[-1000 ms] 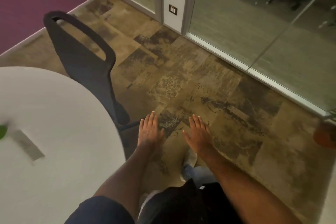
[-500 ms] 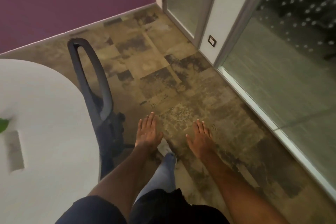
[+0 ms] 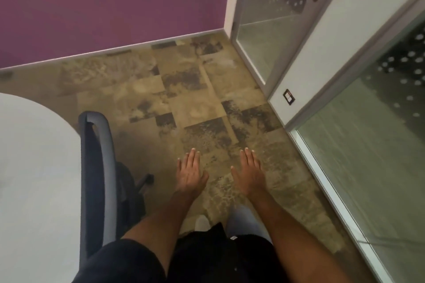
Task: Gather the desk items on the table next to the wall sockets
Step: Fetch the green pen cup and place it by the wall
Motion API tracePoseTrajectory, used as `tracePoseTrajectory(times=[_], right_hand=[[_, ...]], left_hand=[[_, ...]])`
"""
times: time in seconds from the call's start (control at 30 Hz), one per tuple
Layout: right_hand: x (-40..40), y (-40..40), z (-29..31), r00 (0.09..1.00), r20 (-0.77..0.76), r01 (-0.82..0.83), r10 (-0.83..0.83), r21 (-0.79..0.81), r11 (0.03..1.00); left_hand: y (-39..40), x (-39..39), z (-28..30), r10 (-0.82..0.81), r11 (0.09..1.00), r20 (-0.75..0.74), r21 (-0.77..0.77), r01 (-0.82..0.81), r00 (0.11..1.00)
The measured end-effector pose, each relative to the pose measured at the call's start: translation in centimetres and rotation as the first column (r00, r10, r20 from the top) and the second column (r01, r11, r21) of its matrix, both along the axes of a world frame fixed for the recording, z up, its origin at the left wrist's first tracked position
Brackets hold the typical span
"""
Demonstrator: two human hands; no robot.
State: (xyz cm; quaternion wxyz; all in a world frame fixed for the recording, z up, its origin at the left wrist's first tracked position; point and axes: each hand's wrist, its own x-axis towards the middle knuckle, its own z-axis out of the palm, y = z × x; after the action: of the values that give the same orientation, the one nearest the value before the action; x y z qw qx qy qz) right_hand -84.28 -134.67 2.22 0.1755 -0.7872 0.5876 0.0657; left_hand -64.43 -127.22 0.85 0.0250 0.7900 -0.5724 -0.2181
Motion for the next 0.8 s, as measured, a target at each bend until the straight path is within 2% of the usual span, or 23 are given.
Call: tracePoseTrajectory(times=[0.13,0.4,0.57,0.6,0.67,0.7,0.77,0.8], right_hand=[[3.8,-8.5,-0.5,0.997,0.006,-0.074,0.074,0.027,0.997],[13.5,-24.9,-2.7,0.958,0.000,-0.285,0.286,0.066,0.956],[22.2,-35.3,-3.1,0.874,0.014,-0.484,0.485,0.102,0.869],[22.6,-35.7,-2.8,0.871,0.000,-0.491,0.492,0.076,0.868],[27.7,-39.1,-2.8,0.818,0.017,-0.574,0.575,0.090,0.814],[27.9,-39.3,-2.4,0.814,-0.008,-0.579,0.581,0.072,0.812],[32.9,-41.6,-3.0,0.753,-0.004,-0.655,0.658,0.096,0.750],[33.1,-41.9,-2.8,0.750,-0.014,-0.658,0.661,0.086,0.748]], left_hand=[[-5.9,3.7,-0.6,0.126,0.992,-0.020,-0.007,-0.127,0.992],[-18.2,12.4,-2.0,0.351,0.936,0.037,0.016,-0.352,0.936],[-24.0,19.0,-1.6,0.542,0.838,0.066,0.030,-0.545,0.838],[-24.2,19.4,-1.2,0.545,0.837,0.073,0.004,-0.547,0.835],[-25.6,22.7,-0.8,0.648,0.761,0.050,0.015,-0.649,0.760],[-25.8,22.9,-0.5,0.631,0.774,0.067,0.004,-0.633,0.773],[-26.4,26.1,-0.8,0.709,0.702,0.078,0.015,-0.712,0.700],[-26.7,26.4,-0.7,0.709,0.702,0.091,0.001,-0.712,0.699]])
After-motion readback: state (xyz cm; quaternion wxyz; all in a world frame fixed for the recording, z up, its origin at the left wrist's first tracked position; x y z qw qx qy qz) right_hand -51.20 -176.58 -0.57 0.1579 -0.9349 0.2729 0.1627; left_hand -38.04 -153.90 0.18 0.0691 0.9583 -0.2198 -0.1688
